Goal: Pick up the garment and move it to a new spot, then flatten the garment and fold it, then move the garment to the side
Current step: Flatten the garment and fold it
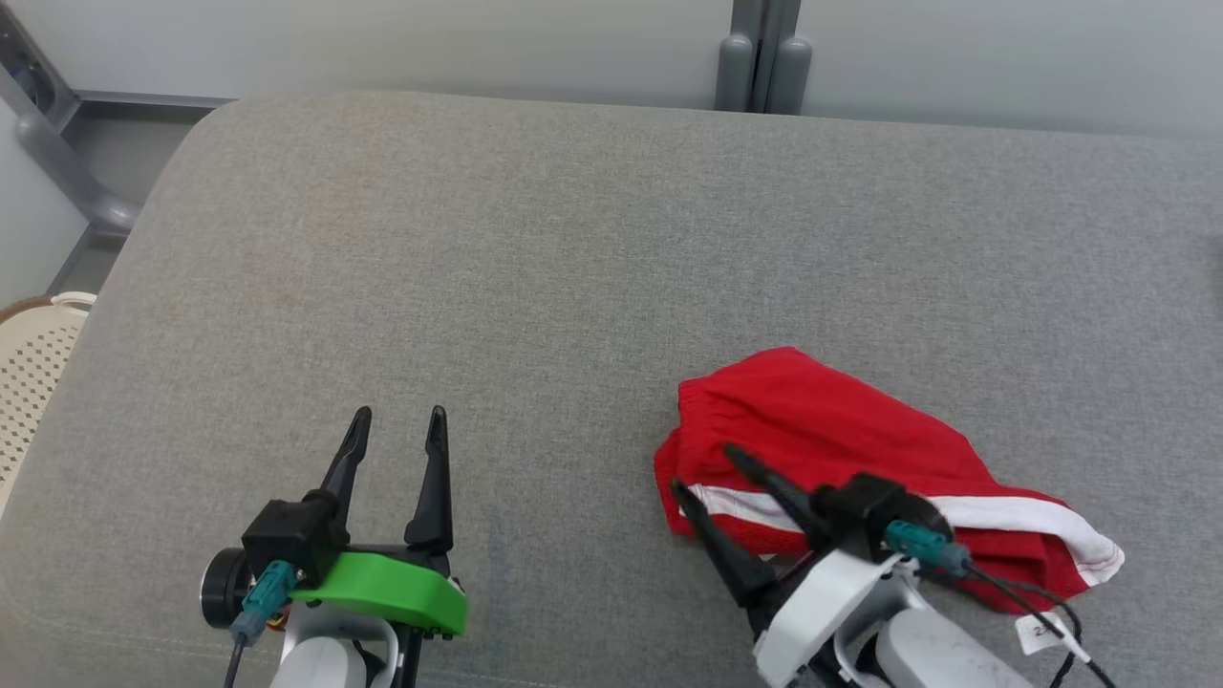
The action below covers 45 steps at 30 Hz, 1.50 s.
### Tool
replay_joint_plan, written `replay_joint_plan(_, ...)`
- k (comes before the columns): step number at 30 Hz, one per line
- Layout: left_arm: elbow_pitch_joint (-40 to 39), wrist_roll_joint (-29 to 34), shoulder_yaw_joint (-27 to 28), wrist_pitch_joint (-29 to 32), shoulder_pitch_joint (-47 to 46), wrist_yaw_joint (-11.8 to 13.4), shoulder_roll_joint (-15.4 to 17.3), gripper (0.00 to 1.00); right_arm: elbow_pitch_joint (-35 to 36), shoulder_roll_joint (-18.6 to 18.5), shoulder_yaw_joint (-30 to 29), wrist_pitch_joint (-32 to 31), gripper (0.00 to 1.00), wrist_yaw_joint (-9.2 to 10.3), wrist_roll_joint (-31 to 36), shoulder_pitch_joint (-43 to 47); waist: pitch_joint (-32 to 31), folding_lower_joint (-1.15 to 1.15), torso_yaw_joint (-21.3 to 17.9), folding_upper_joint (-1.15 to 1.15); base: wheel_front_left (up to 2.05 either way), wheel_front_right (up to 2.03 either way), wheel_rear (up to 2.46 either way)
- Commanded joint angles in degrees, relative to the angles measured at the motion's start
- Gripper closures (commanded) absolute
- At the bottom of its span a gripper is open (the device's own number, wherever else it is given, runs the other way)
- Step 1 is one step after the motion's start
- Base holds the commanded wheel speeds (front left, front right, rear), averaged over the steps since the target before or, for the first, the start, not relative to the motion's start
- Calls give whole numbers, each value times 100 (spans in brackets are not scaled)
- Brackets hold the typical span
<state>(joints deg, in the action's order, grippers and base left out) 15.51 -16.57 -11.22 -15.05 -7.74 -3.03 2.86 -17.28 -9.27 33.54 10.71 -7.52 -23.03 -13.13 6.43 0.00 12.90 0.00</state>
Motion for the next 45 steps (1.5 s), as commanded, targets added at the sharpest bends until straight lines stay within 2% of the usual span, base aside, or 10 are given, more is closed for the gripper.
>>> replay_joint_plan(1,25,54,30,-13,-16,3,10,0,84,-105,-109,72,0,9,-2,-66,-38,0,-49,0,0,0,0)
replay_joint_plan(6,33,58,47,-13,41,-17,10,0,436,-405,-641,202,0,8,-8,31,-108,0,-139,0,0,0,0)
replay_joint_plan(12,13,67,33,-13,93,-35,9,0,785,-619,-1700,233,0,8,119,384,-140,0,-273,0,0,0,0)
replay_joint_plan(17,10,102,11,-13,31,-54,10,0,1015,-605,-2505,259,0,8,216,779,-120,0,-405,0,0,0,0)
replay_joint_plan(22,35,122,-27,-13,-28,-63,10,0,1157,-476,-3070,285,0,8,381,1170,-103,0,-537,0,0,0,0)
replay_joint_plan(27,113,167,-94,-13,-151,-117,9,0,1273,-371,-3230,249,0,8,474,1278,-52,0,-686,0,0,0,0)
replay_joint_plan(33,624,335,-294,-7,-489,-263,55,0,1347,-342,-3148,199,0,8,508,1120,46,0,-913,0,0,0,0)
replay_joint_plan(45,1883,549,-1337,-7,-1146,-439,60,0,1257,-443,-3147,195,0,8,490,949,328,0,-1301,0,0,0,0)
